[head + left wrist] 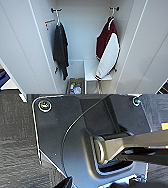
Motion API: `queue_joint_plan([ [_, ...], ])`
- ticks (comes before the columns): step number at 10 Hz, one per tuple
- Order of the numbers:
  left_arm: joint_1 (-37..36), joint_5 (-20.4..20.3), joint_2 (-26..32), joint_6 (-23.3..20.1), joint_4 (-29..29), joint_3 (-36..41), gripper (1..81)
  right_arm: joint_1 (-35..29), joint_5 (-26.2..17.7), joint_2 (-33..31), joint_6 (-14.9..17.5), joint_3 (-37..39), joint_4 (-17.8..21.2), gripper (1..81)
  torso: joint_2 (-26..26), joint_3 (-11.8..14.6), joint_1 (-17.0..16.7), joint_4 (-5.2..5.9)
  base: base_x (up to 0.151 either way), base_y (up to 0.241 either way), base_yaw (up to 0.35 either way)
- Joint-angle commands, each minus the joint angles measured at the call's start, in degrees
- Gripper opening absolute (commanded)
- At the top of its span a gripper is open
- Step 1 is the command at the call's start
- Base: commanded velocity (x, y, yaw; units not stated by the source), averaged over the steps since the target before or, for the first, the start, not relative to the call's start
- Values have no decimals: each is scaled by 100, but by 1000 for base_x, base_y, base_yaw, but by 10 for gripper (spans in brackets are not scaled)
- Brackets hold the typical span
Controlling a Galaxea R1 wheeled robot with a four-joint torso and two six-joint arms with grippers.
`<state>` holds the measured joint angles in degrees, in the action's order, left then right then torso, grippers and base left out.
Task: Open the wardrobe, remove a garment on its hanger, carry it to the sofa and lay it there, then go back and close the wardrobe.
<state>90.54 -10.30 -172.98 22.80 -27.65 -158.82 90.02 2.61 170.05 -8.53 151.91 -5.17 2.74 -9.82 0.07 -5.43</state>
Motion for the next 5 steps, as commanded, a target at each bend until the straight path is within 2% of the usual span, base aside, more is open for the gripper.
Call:
queue_joint_plan([
  [1,-119,274,79,14,-56,-9,811,-137,-24,40,809,48,1413,811,0,0,0,0,0,0,0],
  [5,-155,274,124,6,-65,-9,811,-198,-24,234,871,224,1343,811,0,0,0,0,0,0,0],
])
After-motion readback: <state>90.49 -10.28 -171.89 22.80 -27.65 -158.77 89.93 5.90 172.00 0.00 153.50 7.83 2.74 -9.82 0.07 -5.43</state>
